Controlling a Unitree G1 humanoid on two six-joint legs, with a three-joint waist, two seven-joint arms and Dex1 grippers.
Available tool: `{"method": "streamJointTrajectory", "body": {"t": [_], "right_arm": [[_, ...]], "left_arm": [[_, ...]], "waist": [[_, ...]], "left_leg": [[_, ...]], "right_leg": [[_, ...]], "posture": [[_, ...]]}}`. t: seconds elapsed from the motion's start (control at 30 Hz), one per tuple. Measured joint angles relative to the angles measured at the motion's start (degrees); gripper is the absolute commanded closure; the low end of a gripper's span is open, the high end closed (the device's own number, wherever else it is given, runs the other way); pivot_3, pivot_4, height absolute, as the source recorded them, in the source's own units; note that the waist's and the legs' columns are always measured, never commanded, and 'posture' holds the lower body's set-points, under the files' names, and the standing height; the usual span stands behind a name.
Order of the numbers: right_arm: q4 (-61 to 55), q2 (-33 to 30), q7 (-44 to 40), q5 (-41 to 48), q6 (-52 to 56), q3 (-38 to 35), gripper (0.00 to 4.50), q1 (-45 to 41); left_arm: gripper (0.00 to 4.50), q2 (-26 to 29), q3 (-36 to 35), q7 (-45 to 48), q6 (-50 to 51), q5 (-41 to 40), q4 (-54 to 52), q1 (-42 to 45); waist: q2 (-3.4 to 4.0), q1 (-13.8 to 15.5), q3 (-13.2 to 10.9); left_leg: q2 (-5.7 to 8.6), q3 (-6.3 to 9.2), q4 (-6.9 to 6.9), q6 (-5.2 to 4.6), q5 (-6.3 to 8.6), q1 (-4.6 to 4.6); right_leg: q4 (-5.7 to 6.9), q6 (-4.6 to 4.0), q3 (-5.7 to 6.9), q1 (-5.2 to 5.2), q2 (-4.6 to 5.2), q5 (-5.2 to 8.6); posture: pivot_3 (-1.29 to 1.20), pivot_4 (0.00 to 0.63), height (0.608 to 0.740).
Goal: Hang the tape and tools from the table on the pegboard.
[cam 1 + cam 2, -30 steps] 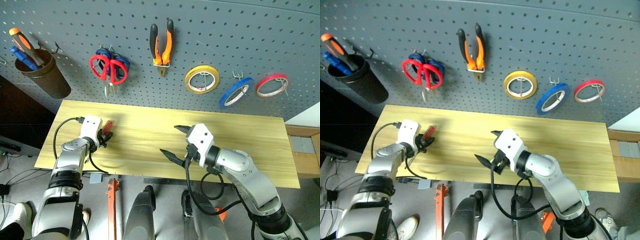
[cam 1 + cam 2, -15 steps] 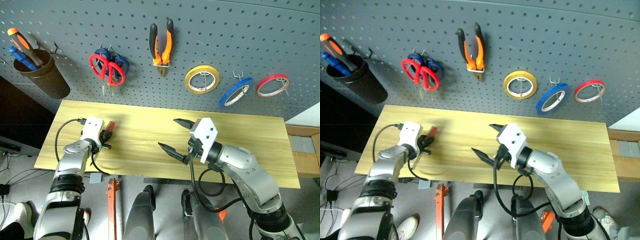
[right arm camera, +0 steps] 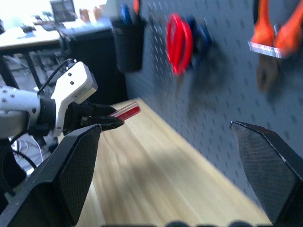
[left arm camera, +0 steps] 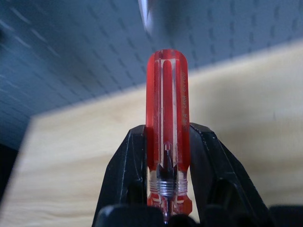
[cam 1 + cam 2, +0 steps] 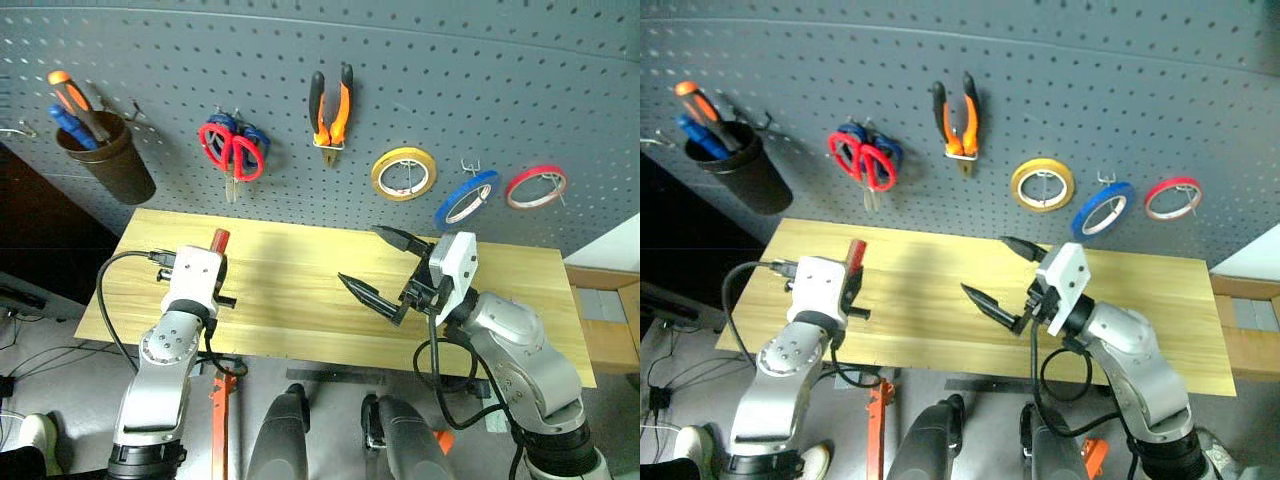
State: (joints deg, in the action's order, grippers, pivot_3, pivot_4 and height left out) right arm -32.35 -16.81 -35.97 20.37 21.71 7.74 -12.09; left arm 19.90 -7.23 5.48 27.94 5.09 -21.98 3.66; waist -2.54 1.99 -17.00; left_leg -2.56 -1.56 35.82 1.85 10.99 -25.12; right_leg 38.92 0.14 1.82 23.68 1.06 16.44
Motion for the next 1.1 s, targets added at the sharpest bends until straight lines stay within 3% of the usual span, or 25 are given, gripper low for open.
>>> {"method": "streamJointTrajectory", "body": {"t": [0.1,0.27,0.47,0.67,0.87,1.1], "right_arm": [[1.0,2.5,0.6,1.6,-1.5,-0.4,0.0,-1.1],[1.3,7.0,2.5,5.8,-1.8,-1.8,0.0,-5.4],[3.4,9.6,5.0,6.0,-2.1,-1.3,0.0,-9.1],[6.2,12.1,7.6,4.4,-3.7,0.4,0.0,-12.6],[8.3,11.8,7.6,3.4,-4.6,0.4,0.0,-12.8],[9.0,10.3,6.9,3.5,-5.0,0.1,0.0,-13.9]], "left_arm": [[3.63,-0.2,-1.2,-3.7,-1.2,2.5,-1.4,2.7],[3.63,3.8,-4.9,-6.8,-6.3,4.3,3.7,14.3],[3.63,9.3,-6.9,-7.6,-15.4,3.9,20.6,30.6],[3.63,10.7,-6.1,-6.4,-26.2,2.3,41.2,43.6],[3.63,11.9,-5.3,-5.9,-35.6,1.9,58.1,53.5],[3.63,14.9,-4.3,-6.0,-43.1,2.1,69.4,59.8]], "waist": [[-0.01,0.7,1.4],[-0.1,1.3,2.7],[-0.32,1.4,3.2],[-0.33,1.2,3.2],[-0.33,1.2,3.2],[-0.33,1.2,3.2]], "left_leg": [[0.0,0.13,0.0,-0.17,0.03,0.16],[-0.02,0.19,0.04,-0.35,-0.13,0.21],[0.08,0.21,0.04,-0.22,-0.24,0.22],[0.1,0.13,0.03,-0.17,-0.26,0.22],[0.1,0.07,0.1,-0.18,-0.26,0.22],[0.08,0.07,0.18,-0.19,-0.29,0.22]], "right_leg": [[-0.02,-0.01,0.19,-0.24,-0.02,0.0],[0.02,-0.07,0.31,-0.36,-0.04,-0.04],[0.03,-0.32,0.32,-0.41,0.01,-0.22],[0.06,-0.34,0.38,-0.41,0.02,-0.24],[0.12,-0.35,0.42,-0.41,0.0,-0.24],[0.2,-0.41,0.49,-0.45,-0.04,-0.28]], "posture": [[0.16,0.128,0.74],[0.15,0.136,0.74],[0.15,0.146,0.74],[0.14,0.16,0.74],[0.14,0.173,0.74],[0.14,0.177,0.74]]}}
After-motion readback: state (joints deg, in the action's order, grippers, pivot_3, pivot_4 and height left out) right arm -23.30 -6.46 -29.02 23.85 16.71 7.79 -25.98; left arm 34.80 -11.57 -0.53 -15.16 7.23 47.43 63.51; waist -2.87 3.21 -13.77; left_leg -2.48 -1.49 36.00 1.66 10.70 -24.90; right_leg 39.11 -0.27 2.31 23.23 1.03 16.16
